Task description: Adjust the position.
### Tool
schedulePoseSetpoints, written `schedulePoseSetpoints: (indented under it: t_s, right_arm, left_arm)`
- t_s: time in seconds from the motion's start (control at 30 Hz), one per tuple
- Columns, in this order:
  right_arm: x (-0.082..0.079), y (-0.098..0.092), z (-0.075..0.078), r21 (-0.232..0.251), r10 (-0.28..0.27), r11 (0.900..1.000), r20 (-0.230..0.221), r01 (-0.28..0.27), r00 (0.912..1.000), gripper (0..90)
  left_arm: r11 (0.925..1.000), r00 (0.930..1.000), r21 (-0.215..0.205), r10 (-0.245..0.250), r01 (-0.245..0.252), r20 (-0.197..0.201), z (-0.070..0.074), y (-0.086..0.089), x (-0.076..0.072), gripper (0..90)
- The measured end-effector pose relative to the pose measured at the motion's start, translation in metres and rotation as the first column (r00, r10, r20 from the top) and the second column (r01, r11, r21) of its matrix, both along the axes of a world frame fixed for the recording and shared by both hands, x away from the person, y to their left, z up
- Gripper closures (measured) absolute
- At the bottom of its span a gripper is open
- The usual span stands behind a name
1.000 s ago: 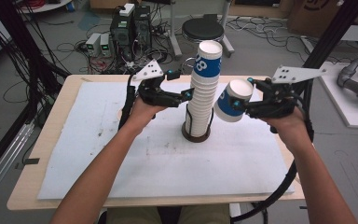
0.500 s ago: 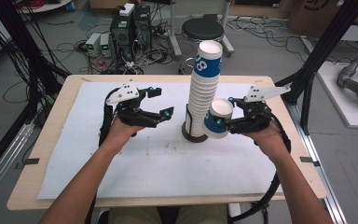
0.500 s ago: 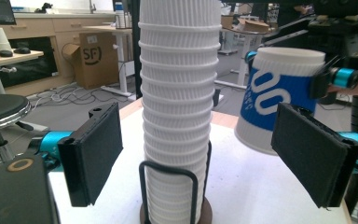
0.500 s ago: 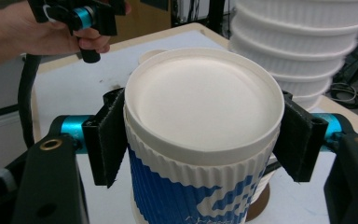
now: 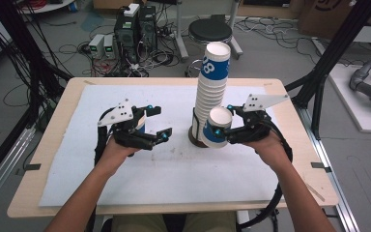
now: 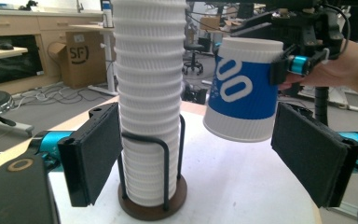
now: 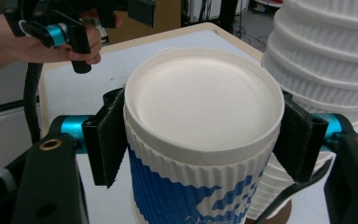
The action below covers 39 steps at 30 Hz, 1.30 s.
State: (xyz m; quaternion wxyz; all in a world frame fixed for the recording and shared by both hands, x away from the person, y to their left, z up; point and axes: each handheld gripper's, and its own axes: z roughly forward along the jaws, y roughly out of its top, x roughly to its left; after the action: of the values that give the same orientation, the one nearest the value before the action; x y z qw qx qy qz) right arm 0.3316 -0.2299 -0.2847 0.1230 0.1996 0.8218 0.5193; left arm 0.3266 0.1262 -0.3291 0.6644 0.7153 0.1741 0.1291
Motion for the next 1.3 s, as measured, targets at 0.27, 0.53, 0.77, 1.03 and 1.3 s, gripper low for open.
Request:
schedulePoseSetpoints:
  t_s: [0.27,0.53,0.77,1.03,1.3]
  right_arm:
    - [0.000,0.019,-0.016,0.006,0.032,0.999,-0.013,-0.032,0.9994,28.2]
    - [-0.002,0.030,-0.024,0.046,0.068,0.997,-0.029,-0.067,0.9973,28.3]
    - [-0.007,0.039,-0.028,0.055,0.110,0.993,-0.024,-0.108,0.9936,28.3]
    - [-0.010,0.047,-0.033,0.095,0.143,0.986,-0.041,-0.139,0.9889,28.3]
    - [-0.012,0.055,-0.040,0.141,0.178,0.976,-0.064,-0.167,0.9820,28.4]
  left_arm:
    - [0.9997,0.9996,0.001,-0.023,0.023,-0.016,-0.017,0.002,-0.012,16.3]
    - [0.9984,0.9983,0.006,-0.056,0.056,-0.018,-0.029,-0.006,-0.016,15.3]
    - [0.9946,0.9946,0.008,-0.103,0.103,-0.013,-0.037,-0.019,-0.016,15.2]
    - [0.9879,0.9885,0.036,-0.151,0.151,-0.007,-0.045,-0.033,-0.016,15.2]
    - [0.9853,0.9857,0.045,-0.163,0.165,-0.042,-0.052,-0.043,-0.016,13.2]
